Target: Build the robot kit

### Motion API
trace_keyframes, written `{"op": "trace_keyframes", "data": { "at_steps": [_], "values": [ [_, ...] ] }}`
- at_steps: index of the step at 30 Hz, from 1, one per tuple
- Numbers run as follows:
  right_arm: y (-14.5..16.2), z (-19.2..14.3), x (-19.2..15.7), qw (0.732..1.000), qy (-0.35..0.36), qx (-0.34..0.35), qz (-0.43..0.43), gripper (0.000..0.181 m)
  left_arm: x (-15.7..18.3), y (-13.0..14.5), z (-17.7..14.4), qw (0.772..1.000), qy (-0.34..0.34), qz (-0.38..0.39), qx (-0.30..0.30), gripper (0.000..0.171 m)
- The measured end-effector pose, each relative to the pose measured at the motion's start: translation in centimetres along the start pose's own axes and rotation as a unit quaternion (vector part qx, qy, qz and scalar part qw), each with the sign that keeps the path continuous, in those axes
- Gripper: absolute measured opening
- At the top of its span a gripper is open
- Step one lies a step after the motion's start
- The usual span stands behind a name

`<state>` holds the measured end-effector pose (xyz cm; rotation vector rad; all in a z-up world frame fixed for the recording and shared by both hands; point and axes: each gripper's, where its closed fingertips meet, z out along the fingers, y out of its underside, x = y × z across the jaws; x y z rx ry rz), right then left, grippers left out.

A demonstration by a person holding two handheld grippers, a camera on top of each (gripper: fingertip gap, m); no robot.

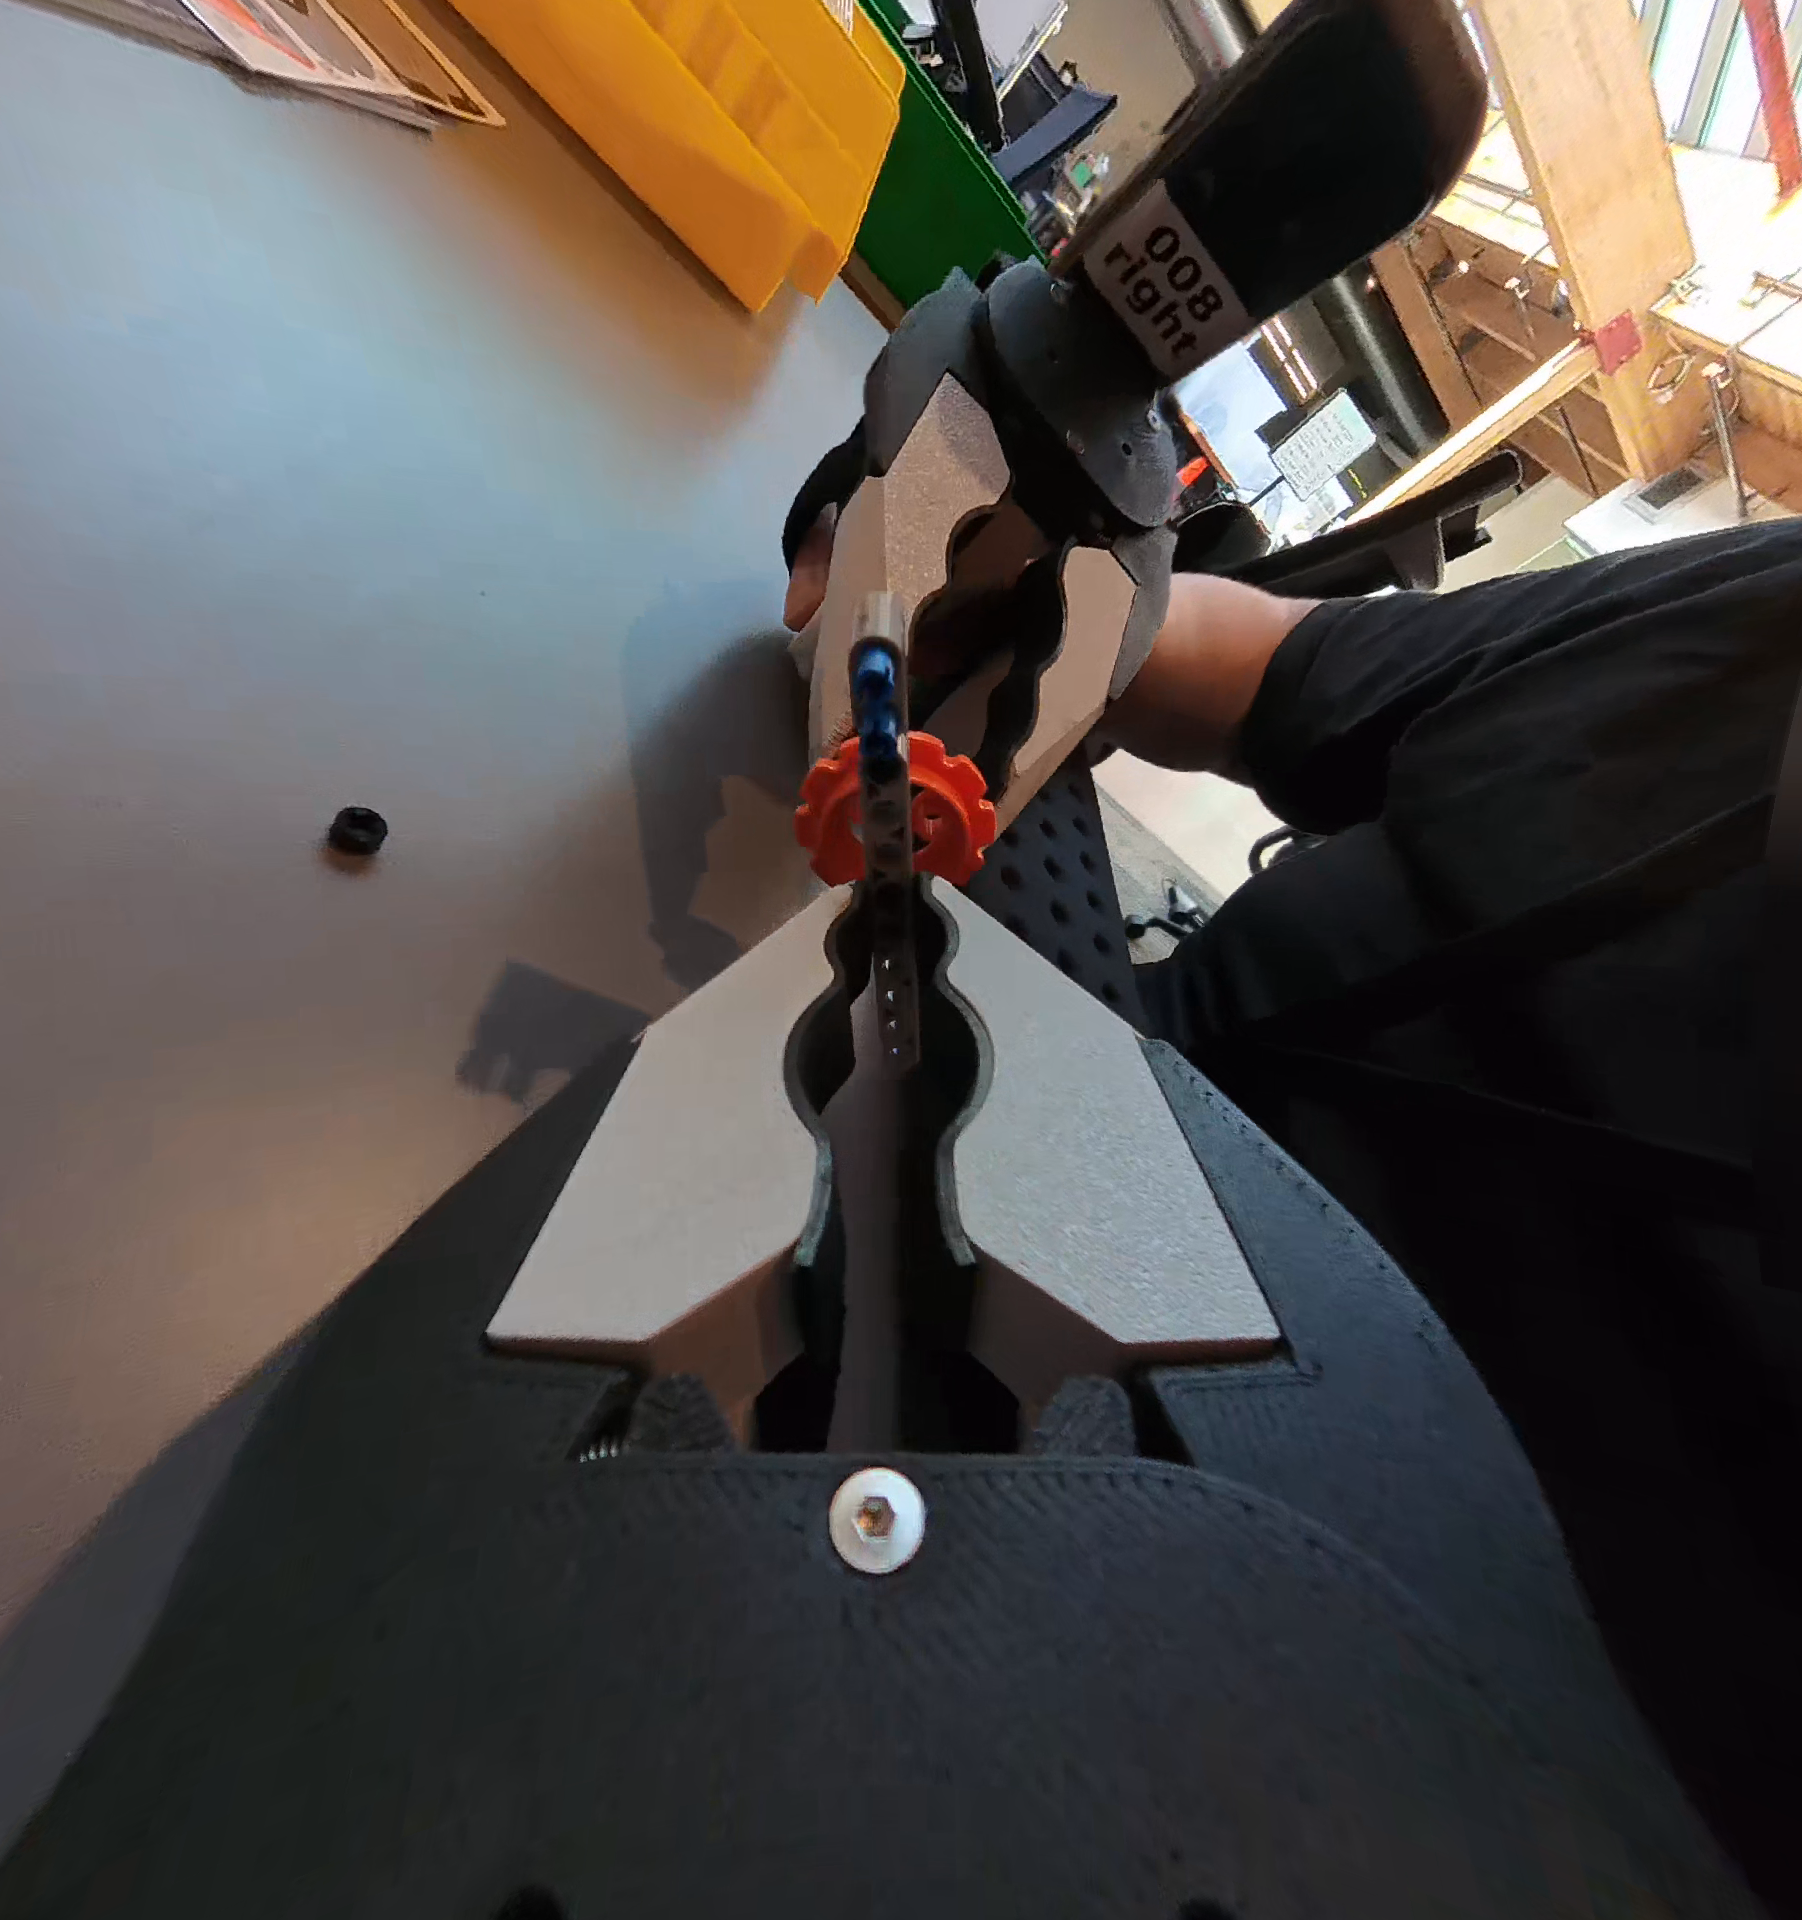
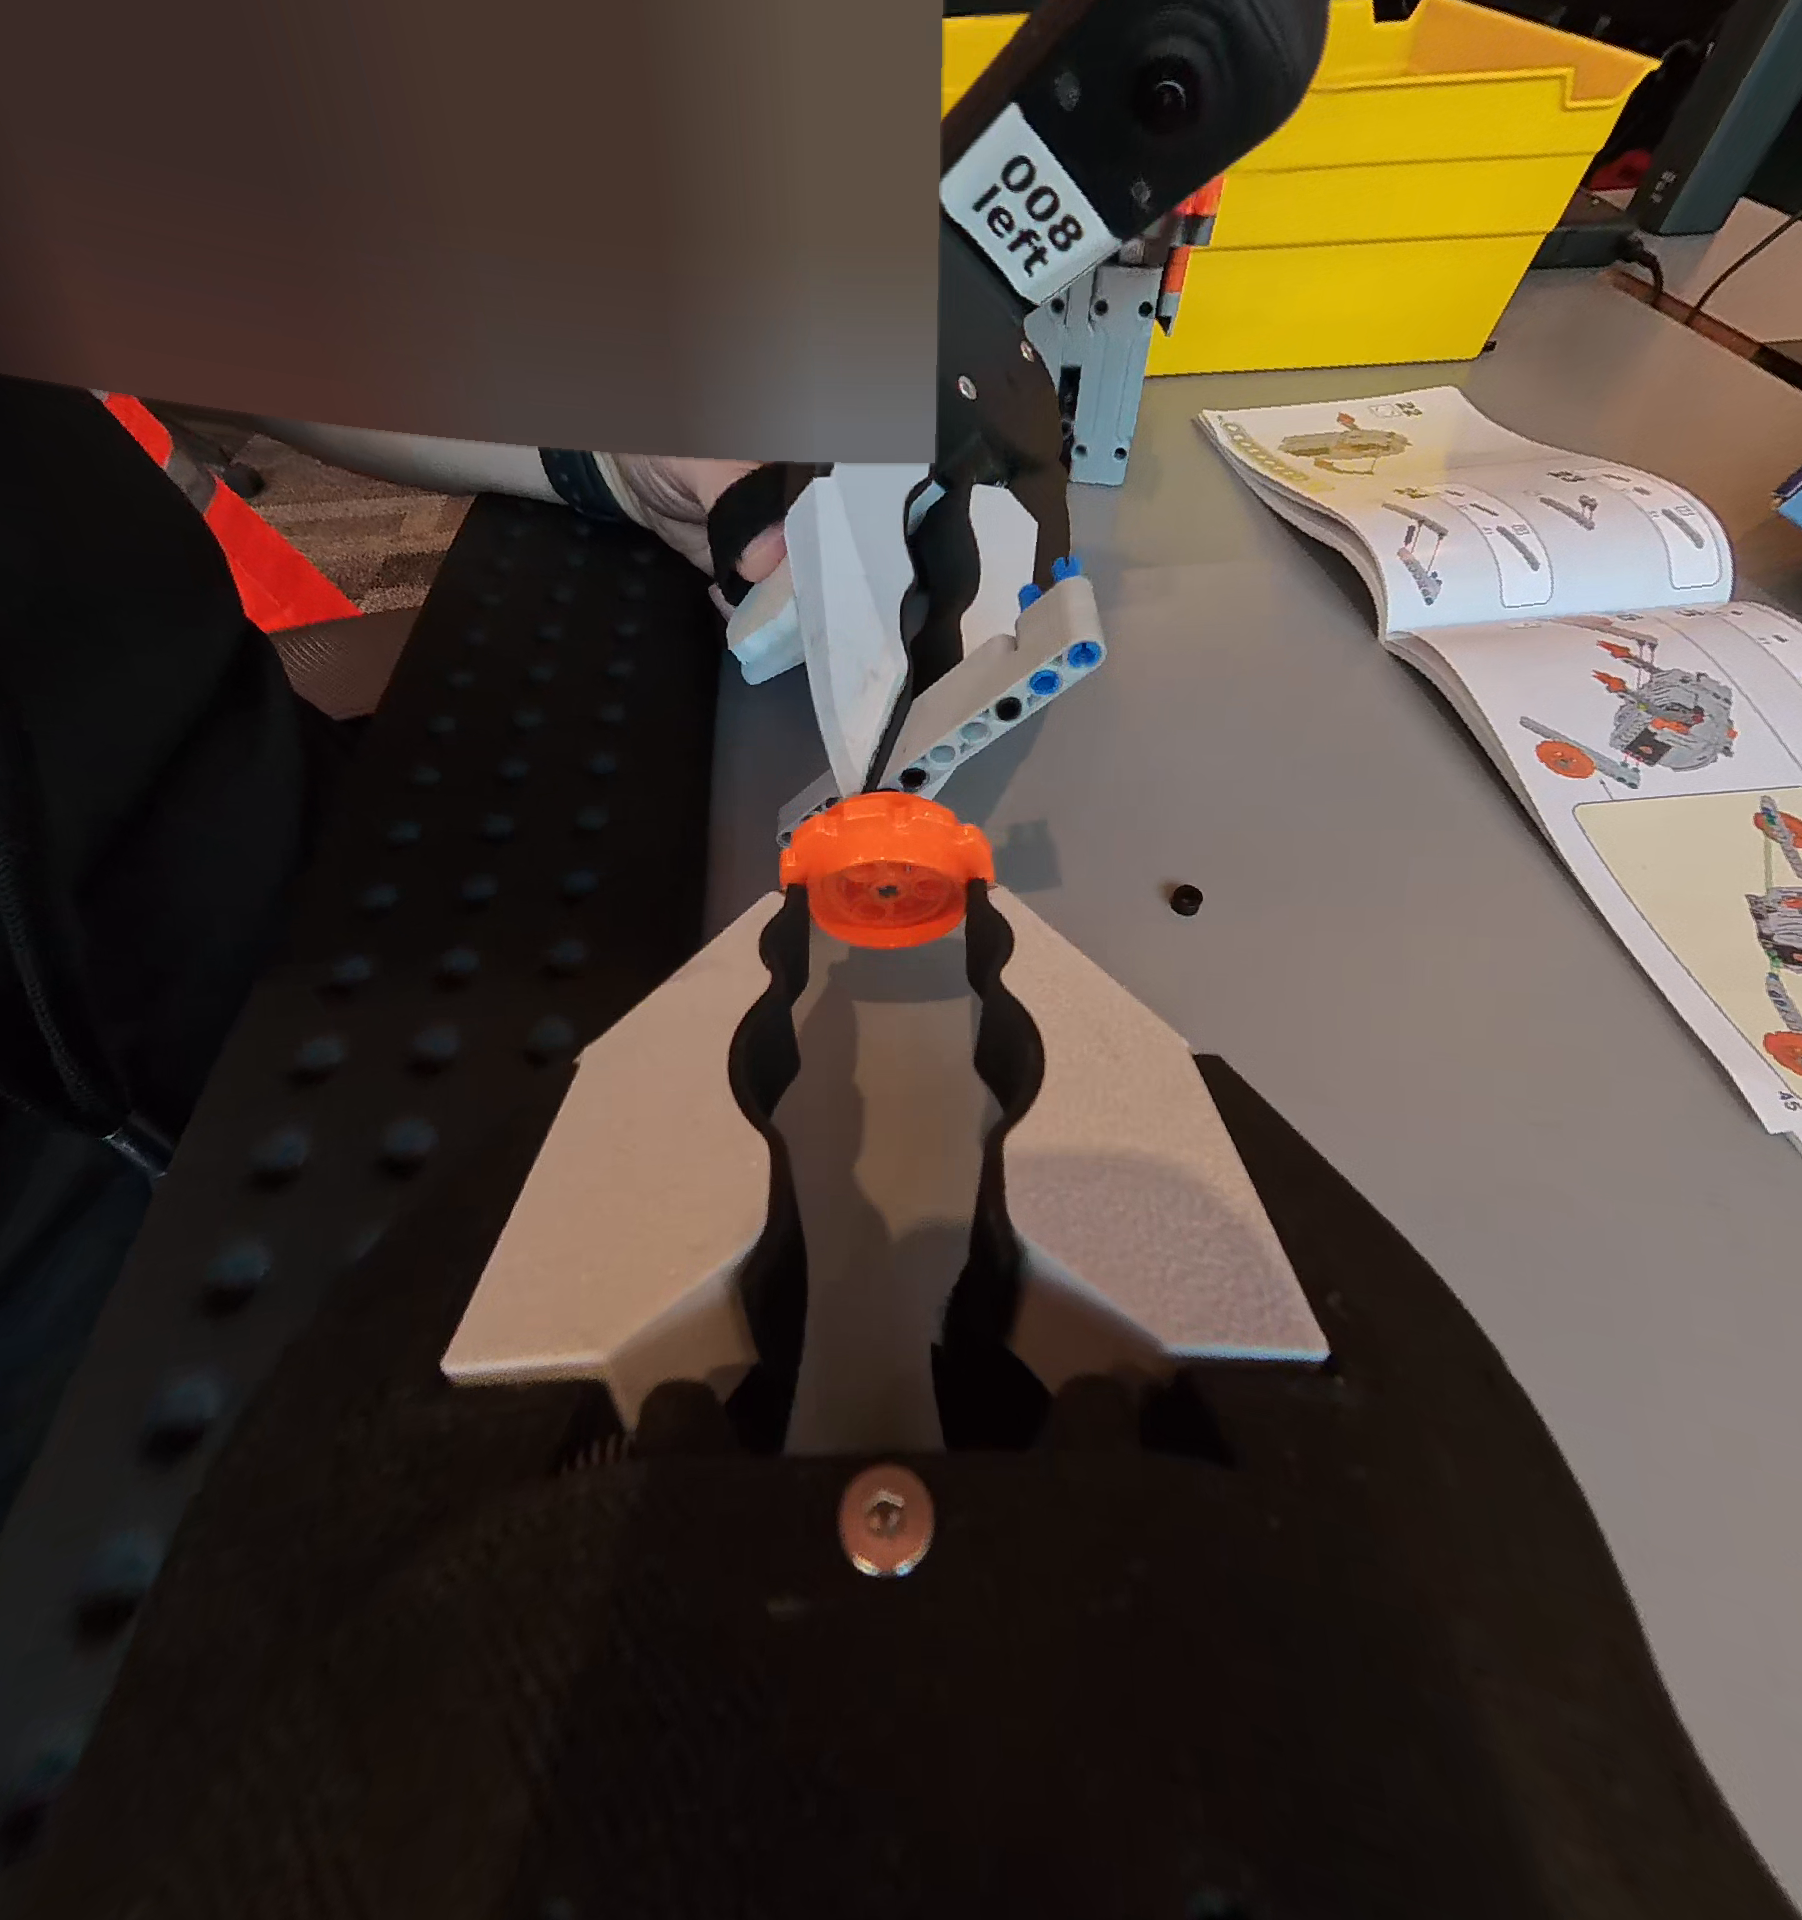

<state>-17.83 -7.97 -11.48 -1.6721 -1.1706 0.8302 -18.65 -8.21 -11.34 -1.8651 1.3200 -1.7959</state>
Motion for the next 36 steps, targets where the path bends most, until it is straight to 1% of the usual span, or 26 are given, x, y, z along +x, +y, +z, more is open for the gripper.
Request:
{"op": "trace_keyframes", "data": {
  "at_steps": [4,14,36],
  "values": [
    [0.15,0.08,0.13,1.000,-0.002,-0.005,0.009,0.028,-0.23,0.08,0.04,1.000,0.010,-0.024,-0.003,0.006],
    [0.26,0.23,0.35,1.000,0.003,-0.011,0.018,0.028,-0.49,-0.01,0.01,0.999,0.015,-0.044,0.001,0.006],
    [0.83,0.67,0.29,0.999,0.013,-0.040,0.000,0.027,-0.87,0.33,0.16,0.999,0.006,-0.054,-0.009,0.006]
  ]
}}
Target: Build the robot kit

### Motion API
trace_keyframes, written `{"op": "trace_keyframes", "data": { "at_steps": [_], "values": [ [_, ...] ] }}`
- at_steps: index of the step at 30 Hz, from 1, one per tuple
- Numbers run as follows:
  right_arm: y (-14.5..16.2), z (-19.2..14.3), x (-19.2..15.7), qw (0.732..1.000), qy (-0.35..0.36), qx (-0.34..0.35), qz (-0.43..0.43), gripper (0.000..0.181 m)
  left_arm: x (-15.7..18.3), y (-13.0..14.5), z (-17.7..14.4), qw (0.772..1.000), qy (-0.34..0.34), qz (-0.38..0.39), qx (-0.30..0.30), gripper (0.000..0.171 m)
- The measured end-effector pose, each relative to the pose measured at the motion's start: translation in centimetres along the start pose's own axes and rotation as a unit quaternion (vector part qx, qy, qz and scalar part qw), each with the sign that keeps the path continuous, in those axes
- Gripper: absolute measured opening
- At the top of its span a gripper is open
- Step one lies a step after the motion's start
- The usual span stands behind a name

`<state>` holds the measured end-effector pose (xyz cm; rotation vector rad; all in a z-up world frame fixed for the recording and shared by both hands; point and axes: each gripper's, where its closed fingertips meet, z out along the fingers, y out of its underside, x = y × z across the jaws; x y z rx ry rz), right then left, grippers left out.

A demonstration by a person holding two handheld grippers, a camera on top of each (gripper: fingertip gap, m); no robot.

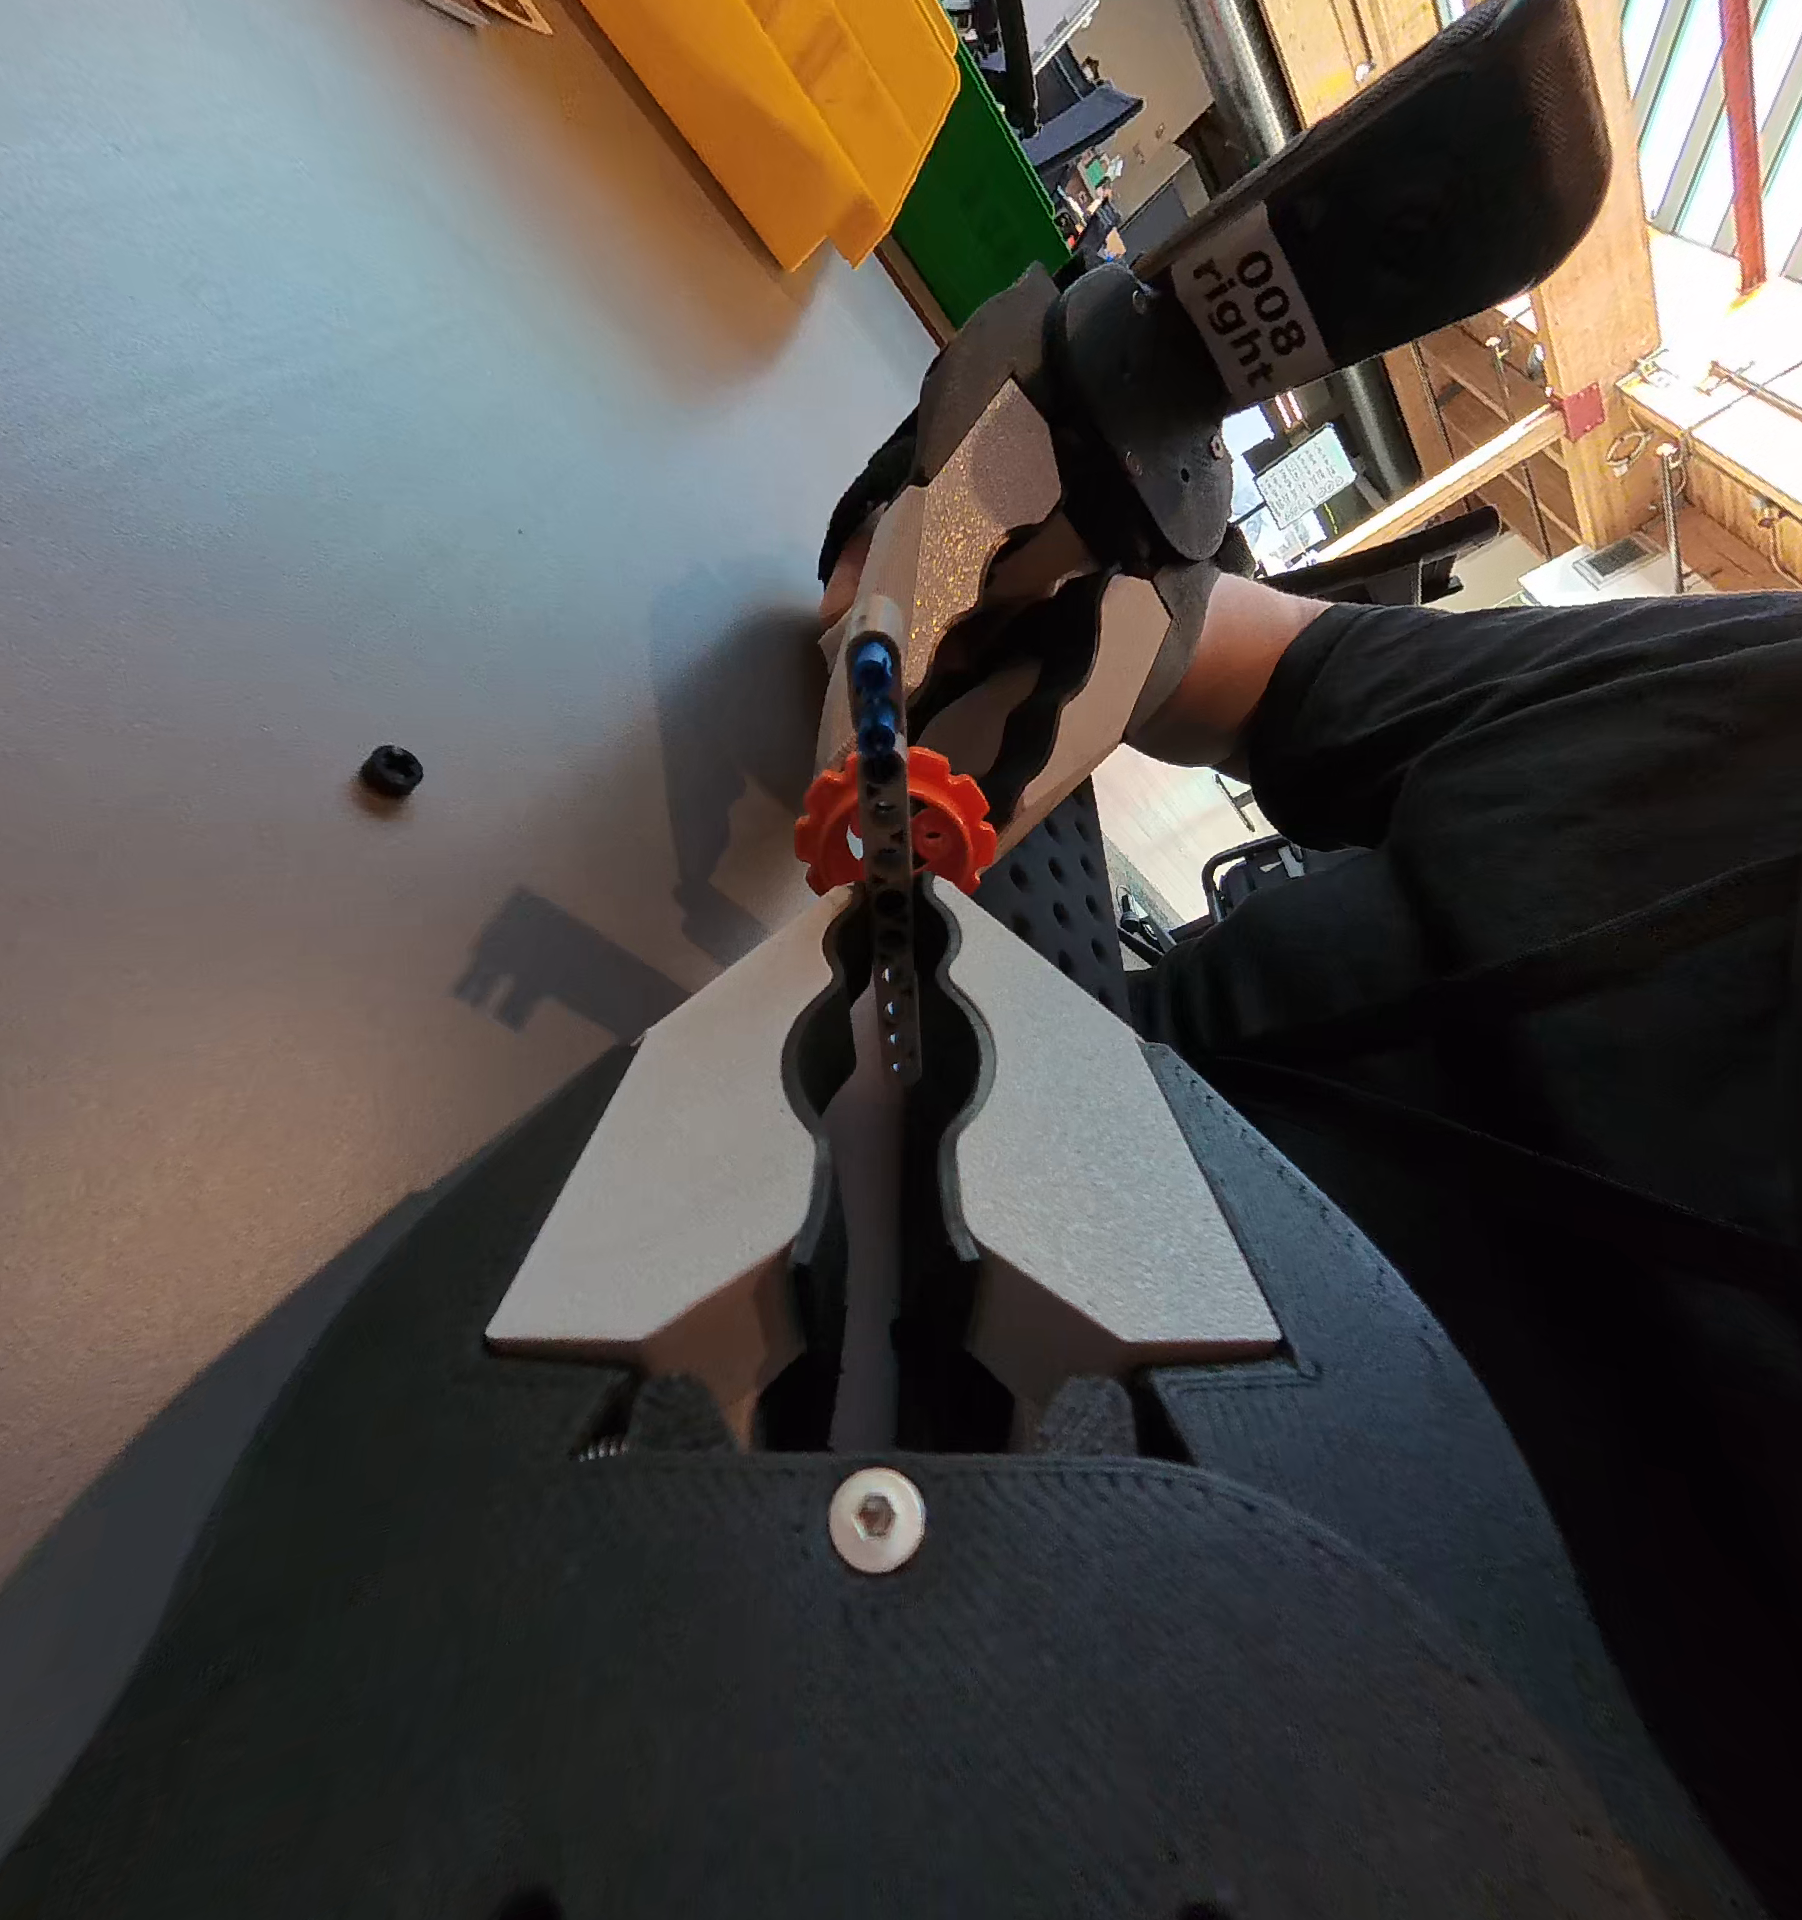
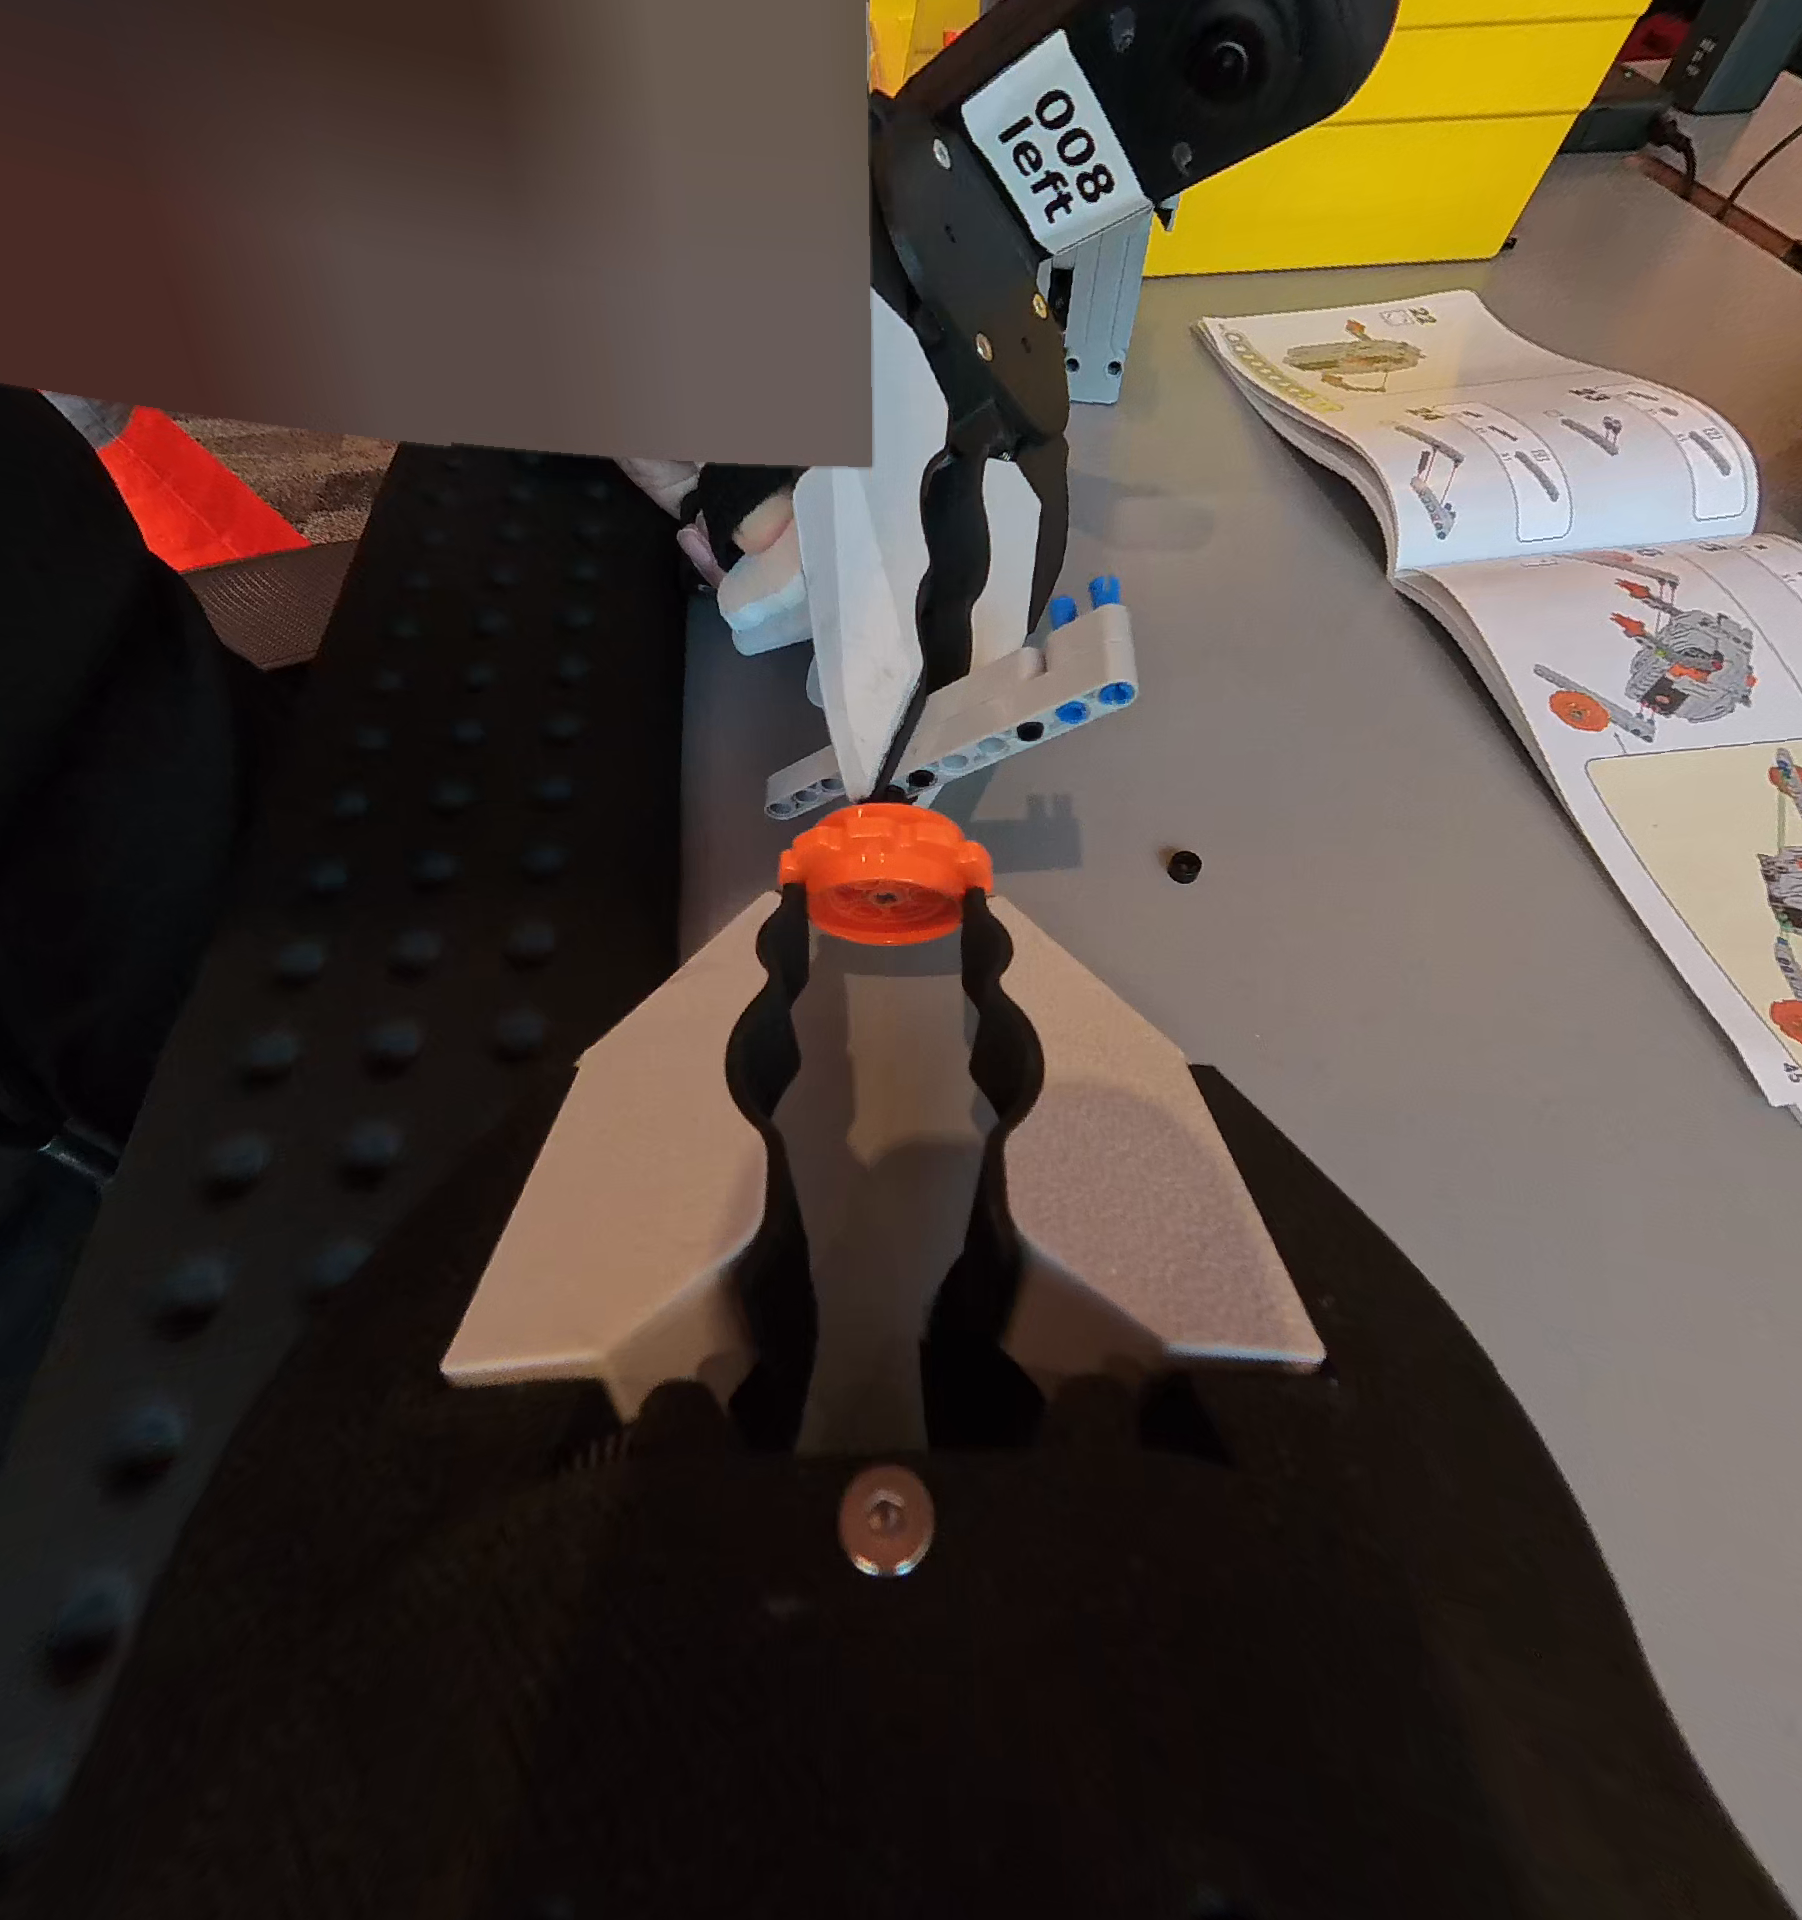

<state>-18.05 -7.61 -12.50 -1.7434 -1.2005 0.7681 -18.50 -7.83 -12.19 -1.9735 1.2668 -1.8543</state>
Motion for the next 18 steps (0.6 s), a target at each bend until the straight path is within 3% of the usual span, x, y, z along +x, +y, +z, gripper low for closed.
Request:
{"op": "trace_keyframes", "data": {
  "at_steps": [18],
  "values": [
    [0.51,0.51,0.05,1.000,0.004,-0.023,-0.009,0.027,-0.46,0.27,0.11,1.000,-0.020,0.002,-0.010,0.006]
  ]
}}
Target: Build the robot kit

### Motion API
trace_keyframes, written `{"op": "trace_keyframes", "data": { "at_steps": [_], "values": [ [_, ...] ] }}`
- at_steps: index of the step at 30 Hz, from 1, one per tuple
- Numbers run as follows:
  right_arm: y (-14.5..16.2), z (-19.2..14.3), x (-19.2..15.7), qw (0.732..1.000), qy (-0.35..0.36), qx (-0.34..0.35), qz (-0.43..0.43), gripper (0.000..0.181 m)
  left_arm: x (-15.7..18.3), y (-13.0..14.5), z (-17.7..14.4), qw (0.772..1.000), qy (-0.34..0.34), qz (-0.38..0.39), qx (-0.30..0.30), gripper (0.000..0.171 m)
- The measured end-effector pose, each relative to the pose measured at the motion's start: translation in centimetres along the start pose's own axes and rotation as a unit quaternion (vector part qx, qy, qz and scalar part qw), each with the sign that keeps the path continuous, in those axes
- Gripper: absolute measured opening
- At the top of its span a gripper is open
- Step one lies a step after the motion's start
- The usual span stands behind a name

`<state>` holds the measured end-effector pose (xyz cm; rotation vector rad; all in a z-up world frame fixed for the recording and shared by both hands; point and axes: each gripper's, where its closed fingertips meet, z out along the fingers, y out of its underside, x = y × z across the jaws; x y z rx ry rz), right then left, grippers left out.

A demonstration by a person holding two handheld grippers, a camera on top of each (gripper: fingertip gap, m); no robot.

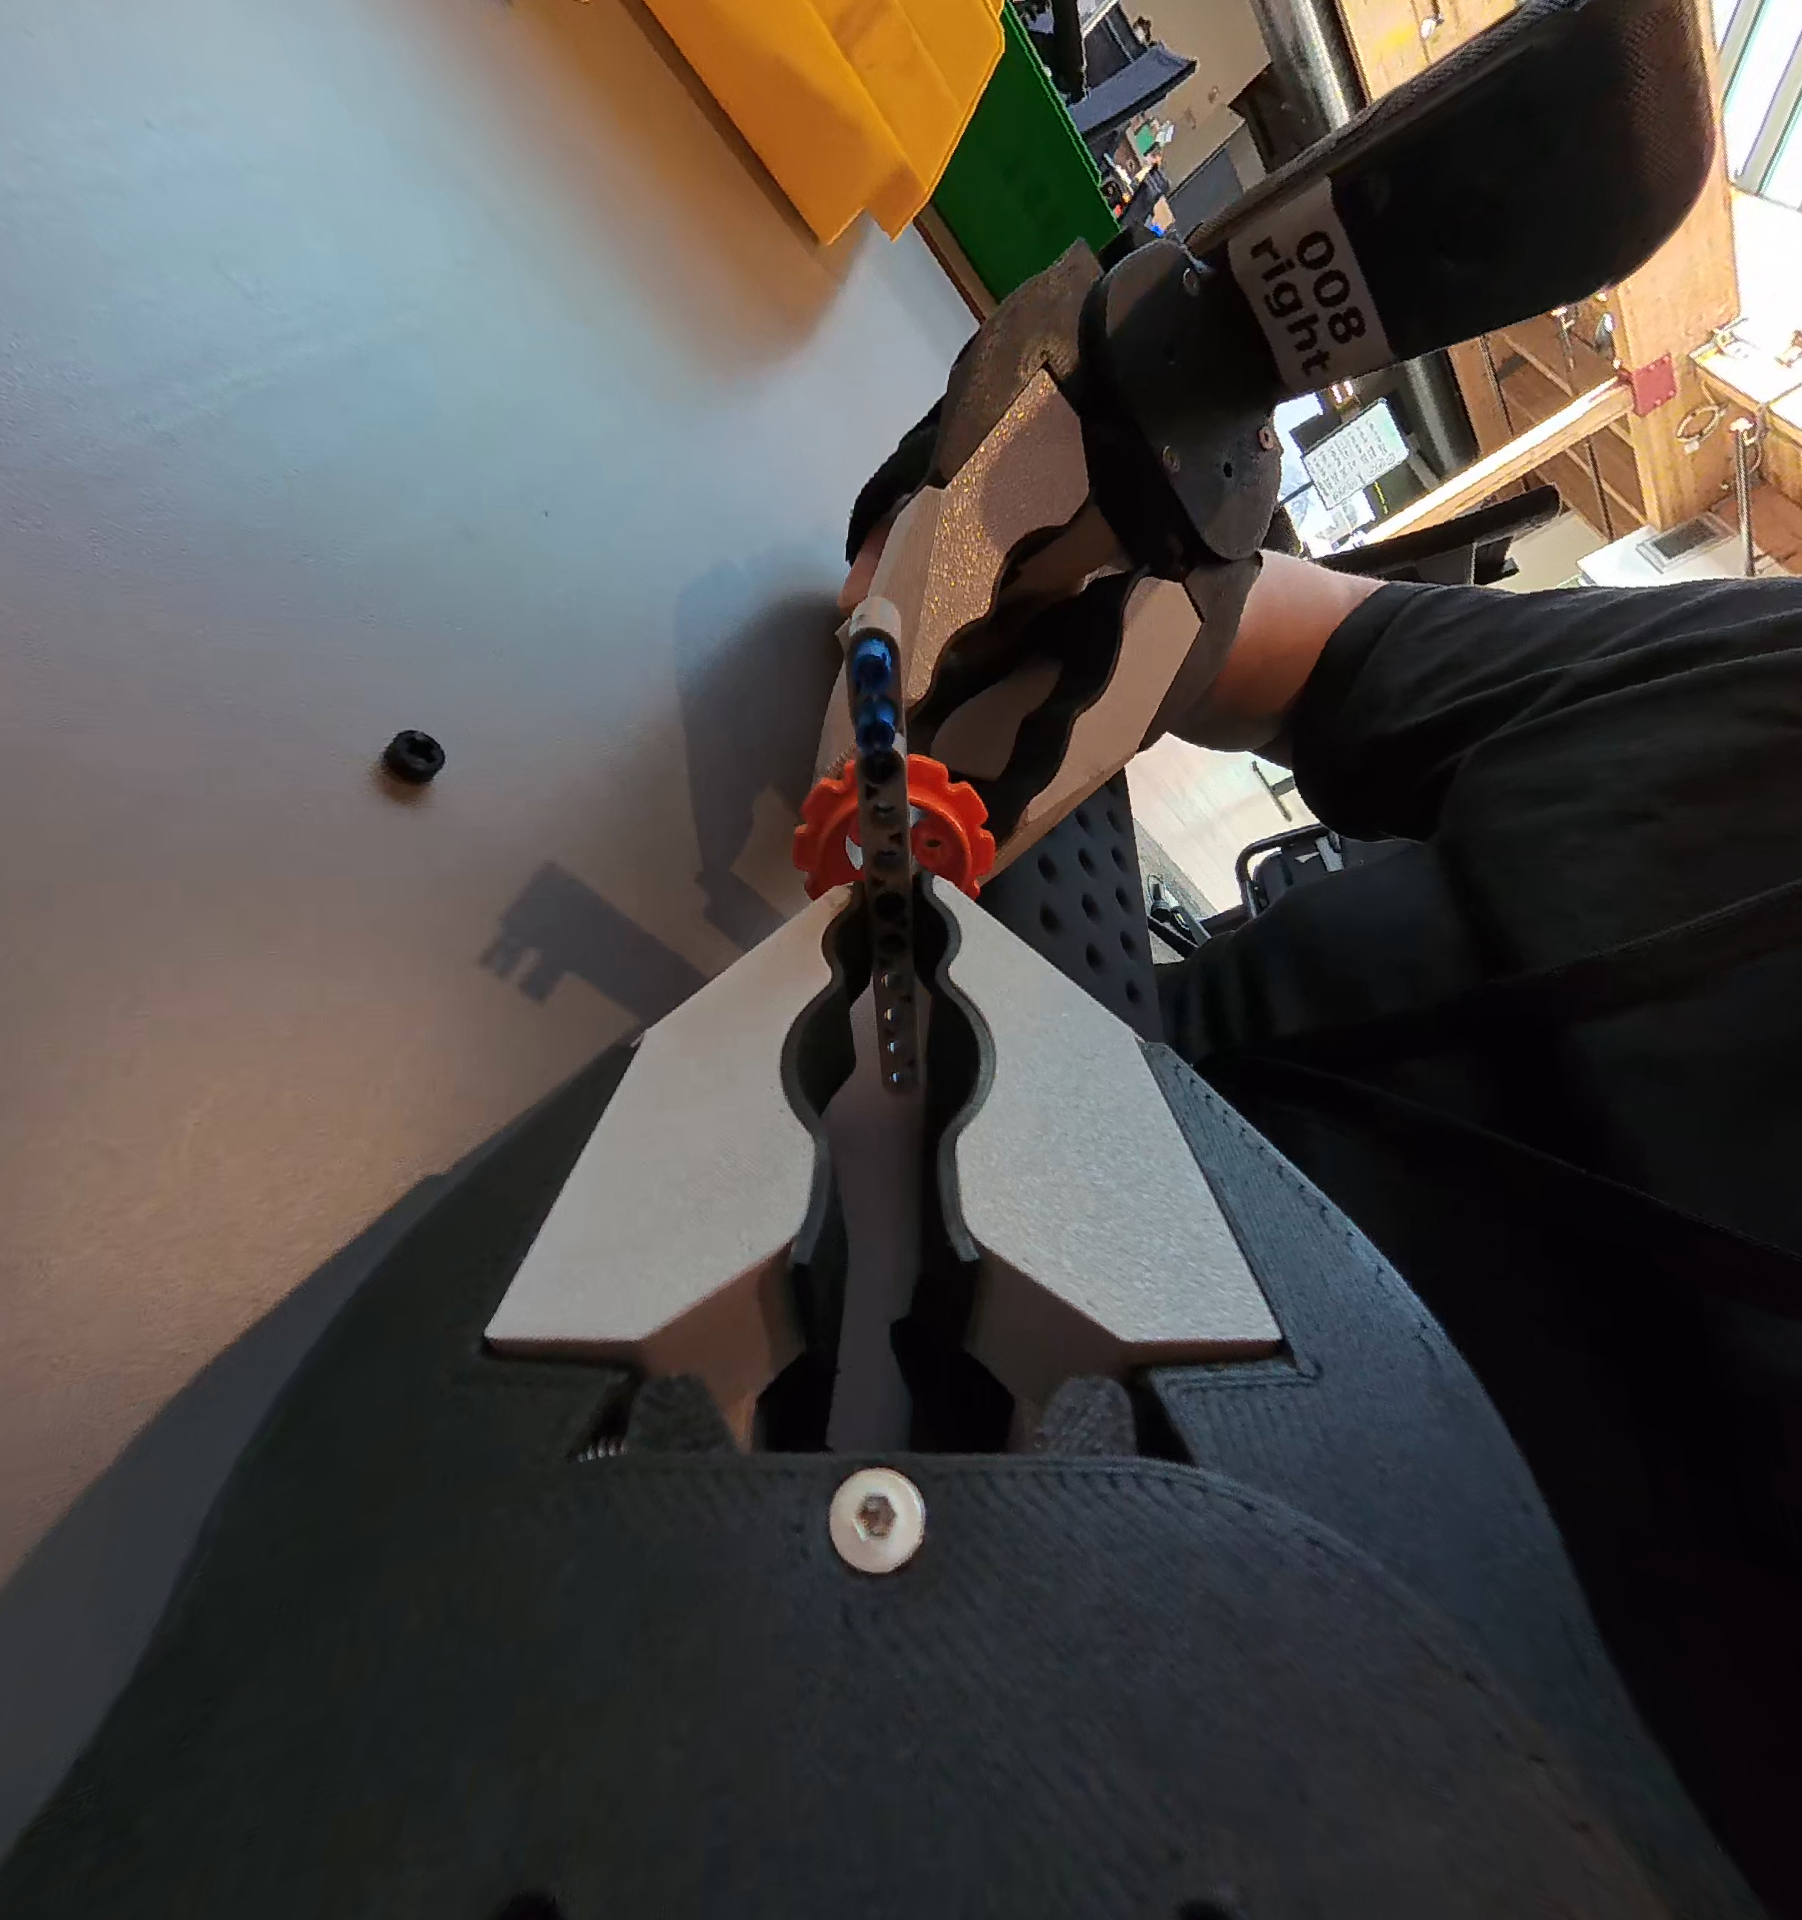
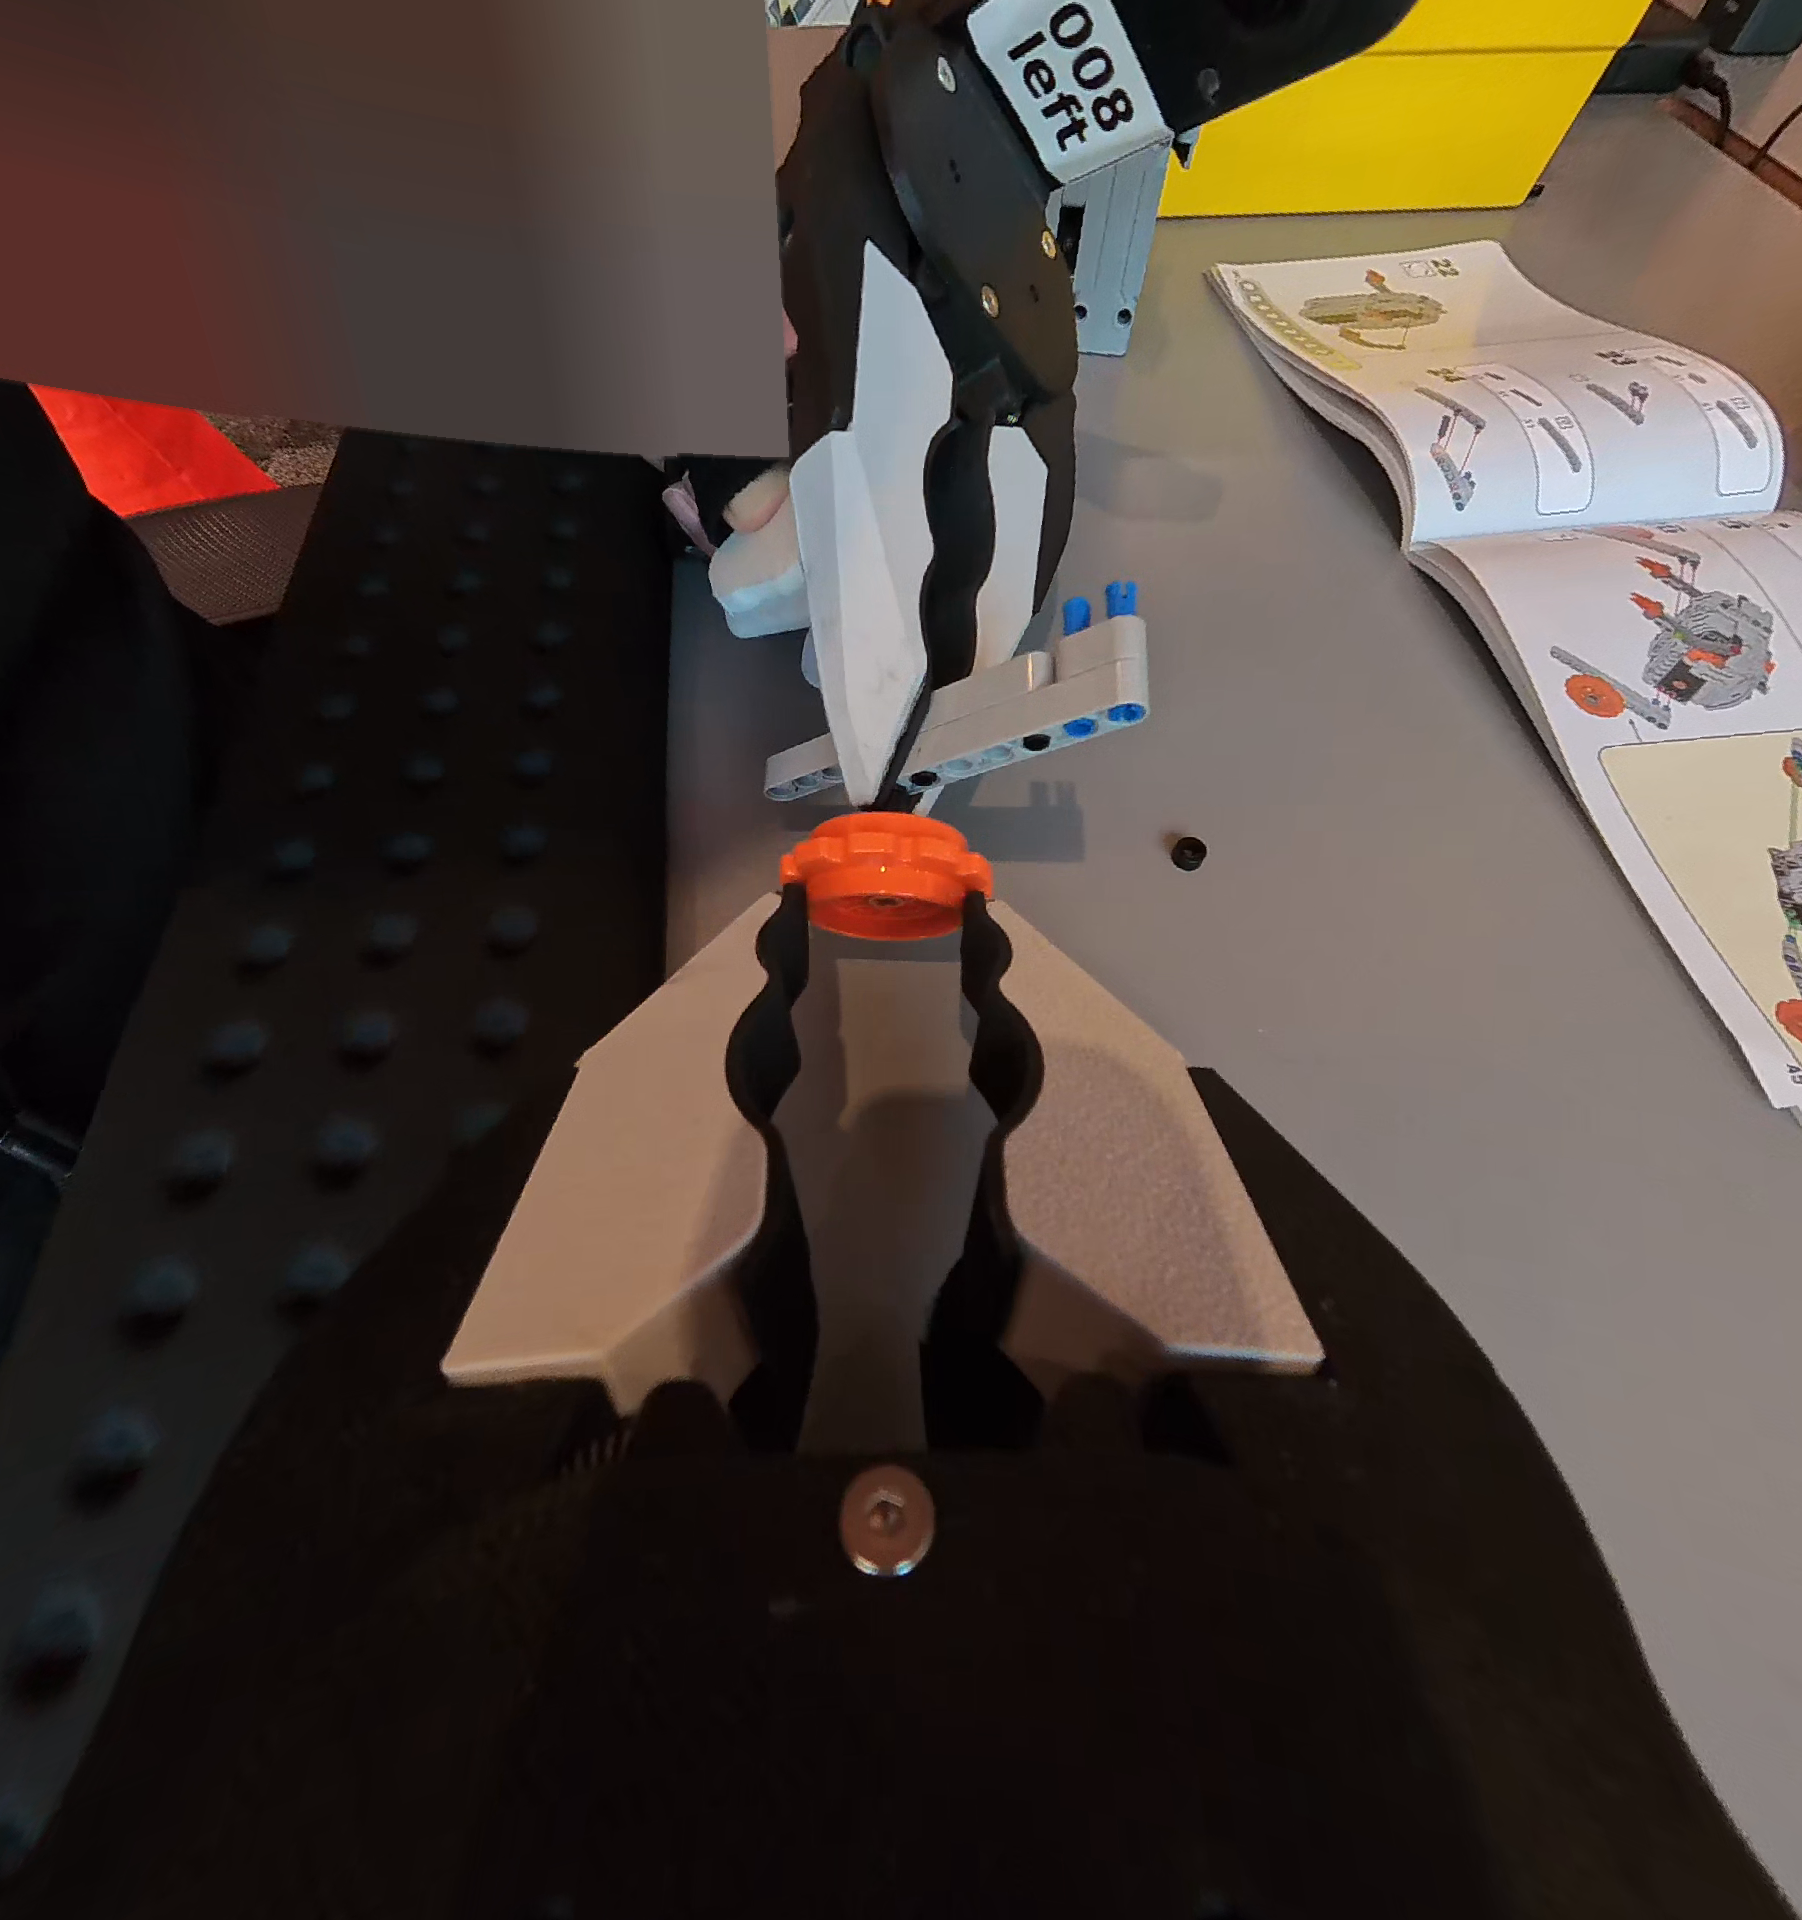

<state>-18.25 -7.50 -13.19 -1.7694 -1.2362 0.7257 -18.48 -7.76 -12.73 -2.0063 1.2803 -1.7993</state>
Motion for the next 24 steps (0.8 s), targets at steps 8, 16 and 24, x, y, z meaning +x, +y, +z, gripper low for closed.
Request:
{"op": "trace_keyframes", "data": {
  "at_steps": [8,16,24],
  "values": [
    [-0.02,0.10,0.02,1.000,-0.002,-0.001,0.001,0.027,-0.04,0.05,0.02,1.000,0.002,-0.004,-0.002,0.006],
    [-0.14,0.21,0.10,1.000,-0.001,0.000,0.001,0.027,-0.08,-0.01,0.00,1.000,0.000,-0.005,0.001,0.006],
    [-0.31,0.31,0.22,1.000,0.002,0.002,0.001,0.026,-0.13,-0.15,-0.07,1.000,-0.001,-0.006,0.006,0.006]
  ]
}}
